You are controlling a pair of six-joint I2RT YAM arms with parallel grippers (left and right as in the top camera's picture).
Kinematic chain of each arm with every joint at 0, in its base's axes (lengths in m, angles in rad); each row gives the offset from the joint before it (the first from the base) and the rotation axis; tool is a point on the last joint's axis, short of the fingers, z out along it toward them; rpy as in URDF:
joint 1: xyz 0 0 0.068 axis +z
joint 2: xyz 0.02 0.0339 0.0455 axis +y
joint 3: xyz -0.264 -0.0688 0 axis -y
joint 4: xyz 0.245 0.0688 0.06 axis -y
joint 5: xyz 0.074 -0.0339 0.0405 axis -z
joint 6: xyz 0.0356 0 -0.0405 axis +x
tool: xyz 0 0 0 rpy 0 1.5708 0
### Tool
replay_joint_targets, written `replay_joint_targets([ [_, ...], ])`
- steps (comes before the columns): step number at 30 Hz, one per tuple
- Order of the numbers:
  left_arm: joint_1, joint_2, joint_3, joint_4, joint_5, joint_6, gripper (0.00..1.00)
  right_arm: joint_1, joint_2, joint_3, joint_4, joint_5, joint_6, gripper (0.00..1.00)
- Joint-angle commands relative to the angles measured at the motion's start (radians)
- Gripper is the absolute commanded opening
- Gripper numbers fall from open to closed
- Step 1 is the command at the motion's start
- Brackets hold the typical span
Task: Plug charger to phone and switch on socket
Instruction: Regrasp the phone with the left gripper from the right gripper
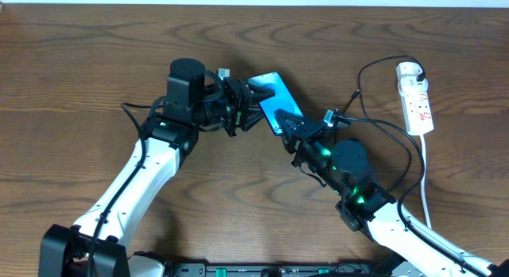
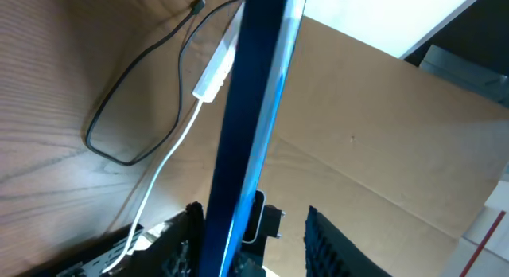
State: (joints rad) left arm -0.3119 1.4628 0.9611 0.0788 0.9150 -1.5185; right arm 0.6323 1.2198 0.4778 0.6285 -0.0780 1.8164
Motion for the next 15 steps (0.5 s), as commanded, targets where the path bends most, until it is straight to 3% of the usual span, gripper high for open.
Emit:
replay_joint_targets([
  [1,-0.015,-0.006,0.009,0.017,0.016,0.021,0.35,0.011,0.012,0.012,0.021,-0.053,-0.006,0.01],
  [3,-0.015,-0.006,0.009,0.017,0.015,0.032,0.15,0.011,0.012,0.012,0.032,-0.067,-0.007,0.01],
  [7,-0.015,-0.006,0.009,0.018,0.014,0.044,0.08,0.011,0.012,0.012,0.033,-0.095,-0.060,0.01],
  [11,-0.014,-0.006,0.009,0.018,0.014,0.044,0.08,0.011,0.012,0.012,0.032,-0.101,-0.060,0.04],
  [12,-0.014,-0.006,0.009,0.018,0.014,0.044,0.08,0.011,0.012,0.012,0.032,-0.102,-0.060,0.09],
  [15,-0.014,-0.006,0.009,0.017,0.006,0.044,0.08,0.011,0.012,0.012,0.021,-0.101,-0.060,0.36],
])
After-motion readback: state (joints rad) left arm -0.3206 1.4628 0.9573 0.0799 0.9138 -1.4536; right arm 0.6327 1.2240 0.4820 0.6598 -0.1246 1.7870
